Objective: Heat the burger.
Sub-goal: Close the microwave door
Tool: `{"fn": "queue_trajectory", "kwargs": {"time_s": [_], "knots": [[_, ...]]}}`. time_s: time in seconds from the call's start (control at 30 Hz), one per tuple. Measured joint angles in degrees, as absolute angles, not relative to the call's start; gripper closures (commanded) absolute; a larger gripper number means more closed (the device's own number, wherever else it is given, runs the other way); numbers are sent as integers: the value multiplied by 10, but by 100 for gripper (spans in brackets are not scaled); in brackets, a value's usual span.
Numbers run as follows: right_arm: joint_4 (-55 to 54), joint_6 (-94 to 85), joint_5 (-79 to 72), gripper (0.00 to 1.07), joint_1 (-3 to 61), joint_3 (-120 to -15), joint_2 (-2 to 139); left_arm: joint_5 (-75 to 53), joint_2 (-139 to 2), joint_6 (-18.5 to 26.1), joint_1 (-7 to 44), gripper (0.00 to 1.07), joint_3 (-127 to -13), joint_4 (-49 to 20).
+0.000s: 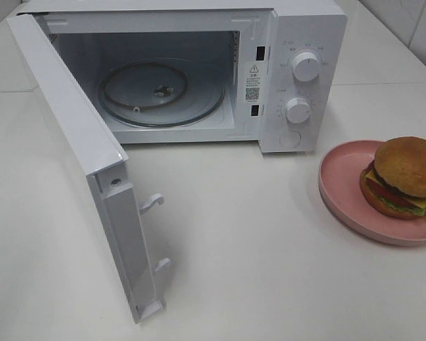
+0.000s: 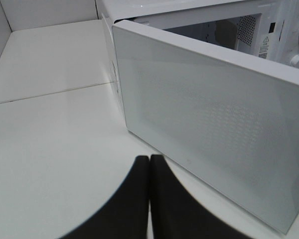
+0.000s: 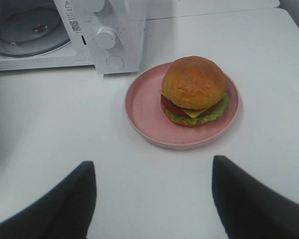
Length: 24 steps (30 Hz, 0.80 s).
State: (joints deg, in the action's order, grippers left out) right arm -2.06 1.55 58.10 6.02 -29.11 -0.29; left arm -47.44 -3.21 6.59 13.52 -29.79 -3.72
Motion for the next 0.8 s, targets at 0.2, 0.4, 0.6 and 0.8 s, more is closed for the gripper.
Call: {"fn": "queue_trajectory", "kwargs": {"time_s": [0.2,0.4,0.6,0.8], "knots": [[-28,7,581,44,60,-291,-3,-401,-112,66,135,106,-286,-37],[-28,7,580,44,60,-291,-3,-296,-242,70,135,106,-285,-37],[-29,7,580,44,60,-291,-3,-211,-343,93,135,106,-285,-56],[-29,7,580,44,60,-291,-3,-73,-473,123,135,106,-285,-77]]}}
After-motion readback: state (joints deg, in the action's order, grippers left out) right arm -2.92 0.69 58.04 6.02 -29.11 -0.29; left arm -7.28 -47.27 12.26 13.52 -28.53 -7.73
